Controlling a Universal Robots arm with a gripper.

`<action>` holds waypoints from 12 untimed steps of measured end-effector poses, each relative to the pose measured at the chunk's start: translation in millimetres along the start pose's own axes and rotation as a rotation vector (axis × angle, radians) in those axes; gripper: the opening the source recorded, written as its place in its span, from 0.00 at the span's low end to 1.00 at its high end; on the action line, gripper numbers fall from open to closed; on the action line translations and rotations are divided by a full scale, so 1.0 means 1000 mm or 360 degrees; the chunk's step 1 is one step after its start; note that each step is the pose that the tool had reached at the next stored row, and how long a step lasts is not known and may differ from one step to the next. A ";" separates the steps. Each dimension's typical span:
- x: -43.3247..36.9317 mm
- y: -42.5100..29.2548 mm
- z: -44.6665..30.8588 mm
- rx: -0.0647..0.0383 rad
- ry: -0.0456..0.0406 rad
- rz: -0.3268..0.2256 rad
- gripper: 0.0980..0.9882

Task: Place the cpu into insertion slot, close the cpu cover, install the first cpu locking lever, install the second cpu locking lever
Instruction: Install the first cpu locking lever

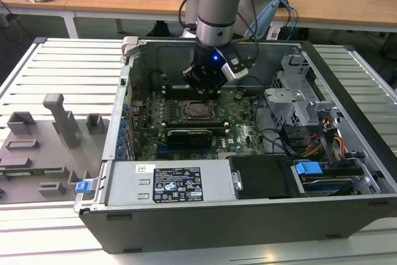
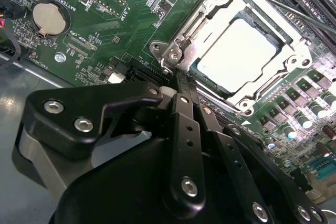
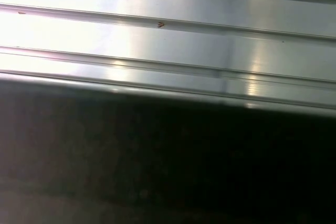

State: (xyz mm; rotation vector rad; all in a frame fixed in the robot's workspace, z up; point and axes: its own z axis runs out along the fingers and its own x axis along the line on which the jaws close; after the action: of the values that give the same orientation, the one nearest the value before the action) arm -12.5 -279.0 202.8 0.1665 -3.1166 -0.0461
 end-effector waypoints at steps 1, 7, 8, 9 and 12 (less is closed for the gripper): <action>0.0000 0.0000 -0.0003 0.0000 0.0000 0.0000 0.01; -0.0001 0.0000 -0.0009 -0.0003 0.0000 0.0000 0.01; -0.0001 0.0000 -0.0014 -0.0002 0.0000 0.0000 0.01; -0.0001 0.0000 -0.0019 -0.0003 0.0000 0.0000 0.01; -0.0001 0.0001 -0.0026 -0.0003 -0.0001 0.0000 0.01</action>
State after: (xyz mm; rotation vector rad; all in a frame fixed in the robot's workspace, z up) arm -12.3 -278.9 205.4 0.1667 -3.1168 -0.0495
